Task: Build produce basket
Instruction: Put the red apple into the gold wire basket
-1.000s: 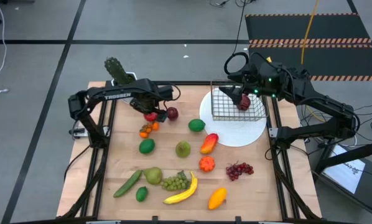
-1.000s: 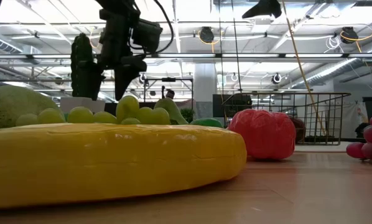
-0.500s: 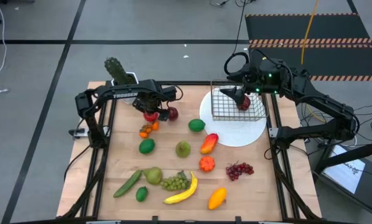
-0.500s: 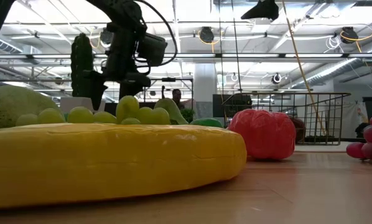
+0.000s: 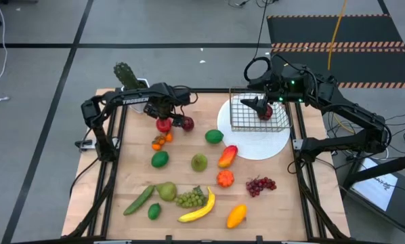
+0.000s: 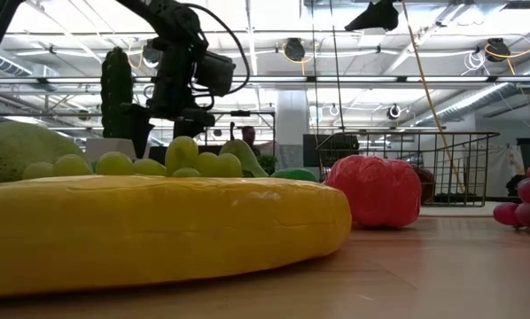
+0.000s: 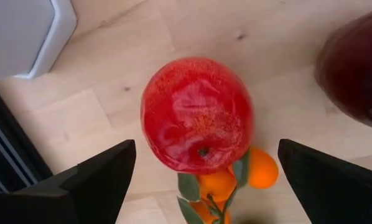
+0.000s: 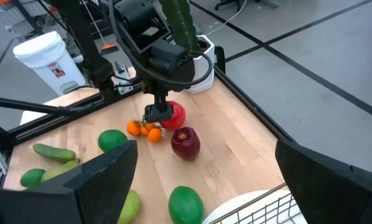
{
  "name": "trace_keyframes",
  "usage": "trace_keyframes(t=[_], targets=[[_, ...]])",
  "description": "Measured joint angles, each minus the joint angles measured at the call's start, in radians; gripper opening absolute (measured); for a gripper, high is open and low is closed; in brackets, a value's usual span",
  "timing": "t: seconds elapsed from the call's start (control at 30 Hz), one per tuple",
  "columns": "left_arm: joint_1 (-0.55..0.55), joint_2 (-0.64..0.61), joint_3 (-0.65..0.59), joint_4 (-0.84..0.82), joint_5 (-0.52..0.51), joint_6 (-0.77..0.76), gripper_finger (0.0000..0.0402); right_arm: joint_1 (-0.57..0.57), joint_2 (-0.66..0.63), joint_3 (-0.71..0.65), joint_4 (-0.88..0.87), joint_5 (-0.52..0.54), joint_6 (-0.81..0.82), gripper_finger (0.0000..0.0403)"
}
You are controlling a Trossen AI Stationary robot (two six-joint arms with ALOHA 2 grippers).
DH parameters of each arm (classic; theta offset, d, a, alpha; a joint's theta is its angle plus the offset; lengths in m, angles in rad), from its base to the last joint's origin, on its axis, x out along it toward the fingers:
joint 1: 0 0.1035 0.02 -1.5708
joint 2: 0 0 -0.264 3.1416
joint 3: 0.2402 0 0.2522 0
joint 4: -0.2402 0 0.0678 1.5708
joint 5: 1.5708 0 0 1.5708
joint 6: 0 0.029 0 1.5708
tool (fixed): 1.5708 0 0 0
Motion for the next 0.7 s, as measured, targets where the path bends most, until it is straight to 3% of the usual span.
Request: trace_keyframes(t=[0.7], targets=[[0.040, 0.050, -0.001, 0.020, 0.044, 0.025, 0.0393, 0.000, 0.000, 0.000, 0.003, 0.000, 0.026, 0.0375]])
